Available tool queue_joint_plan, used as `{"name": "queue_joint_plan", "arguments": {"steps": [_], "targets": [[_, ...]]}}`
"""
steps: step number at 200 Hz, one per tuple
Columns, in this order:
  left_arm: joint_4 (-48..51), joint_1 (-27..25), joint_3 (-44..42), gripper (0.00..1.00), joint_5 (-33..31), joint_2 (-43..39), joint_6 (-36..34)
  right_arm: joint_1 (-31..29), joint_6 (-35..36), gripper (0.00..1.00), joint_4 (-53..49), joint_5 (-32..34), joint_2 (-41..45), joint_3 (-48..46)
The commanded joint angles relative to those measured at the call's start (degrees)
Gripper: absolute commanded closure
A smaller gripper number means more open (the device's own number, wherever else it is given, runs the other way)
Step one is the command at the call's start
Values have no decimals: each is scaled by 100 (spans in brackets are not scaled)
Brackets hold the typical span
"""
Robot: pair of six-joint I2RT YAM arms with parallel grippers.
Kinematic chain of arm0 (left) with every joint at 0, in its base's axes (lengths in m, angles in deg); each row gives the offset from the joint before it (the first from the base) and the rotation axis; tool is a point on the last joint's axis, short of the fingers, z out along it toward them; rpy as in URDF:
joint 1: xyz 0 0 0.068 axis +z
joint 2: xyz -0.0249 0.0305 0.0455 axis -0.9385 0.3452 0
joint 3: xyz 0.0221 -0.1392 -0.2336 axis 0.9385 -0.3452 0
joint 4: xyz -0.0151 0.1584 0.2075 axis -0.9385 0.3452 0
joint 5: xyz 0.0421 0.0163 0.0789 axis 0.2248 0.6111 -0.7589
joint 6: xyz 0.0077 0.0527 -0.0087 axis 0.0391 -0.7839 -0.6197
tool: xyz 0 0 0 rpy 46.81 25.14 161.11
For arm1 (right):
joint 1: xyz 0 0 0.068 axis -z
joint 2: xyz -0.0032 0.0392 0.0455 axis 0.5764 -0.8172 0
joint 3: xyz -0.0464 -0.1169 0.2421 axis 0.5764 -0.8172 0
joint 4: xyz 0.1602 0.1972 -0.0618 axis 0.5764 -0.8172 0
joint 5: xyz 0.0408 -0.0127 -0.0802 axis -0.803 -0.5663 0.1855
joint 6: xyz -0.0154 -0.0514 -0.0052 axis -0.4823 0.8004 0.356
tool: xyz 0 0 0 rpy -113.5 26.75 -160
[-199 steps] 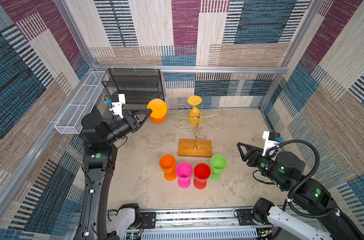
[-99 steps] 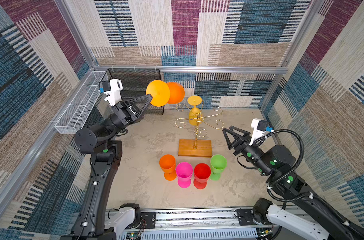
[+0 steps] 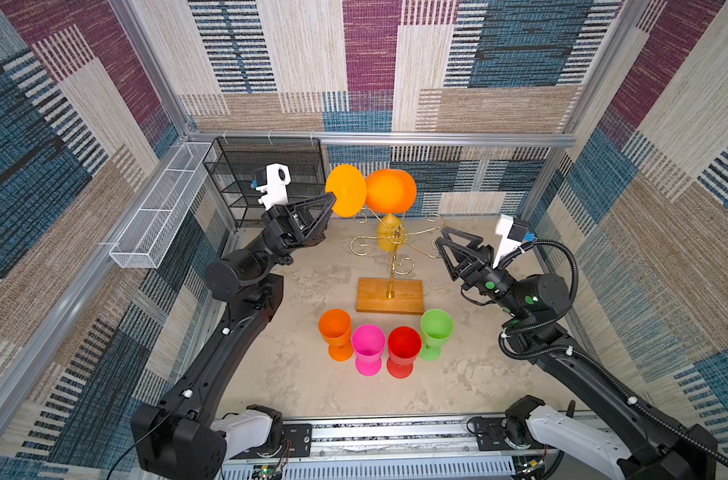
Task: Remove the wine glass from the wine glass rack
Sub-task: 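Raise the orange glass toward the right gripper while the right gripper reaches toward it, then close the right gripper on the orange glass's bowl while the left holds its foot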
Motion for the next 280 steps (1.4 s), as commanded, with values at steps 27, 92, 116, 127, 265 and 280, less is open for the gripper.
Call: {"name": "queue_joint_plan", "arguments": {"steps": [27,92,116,127,265,280], "targets": [[-1005,-280,-226,100,-449,276,361,712,-1446,38,2215,-1780,-1006,406],[-1007,-437,-451,100,-582,344,271,887,-2121,39,3241,-2425,-1990,946],[-1008,-548,-473,100,-578,451,262,888,-2166,40,3355,-2498,-2109,1059],[-1008,-580,-482,100,-591,481,245,888,-2189,41,3390,-2524,-2149,1105],[-1008,-885,-567,100,-838,737,322,903,-2499,59,3982,-2557,-2338,1021],[-1008,-898,-587,100,-876,779,352,901,-2445,61,3945,-2521,-2273,932]]}}
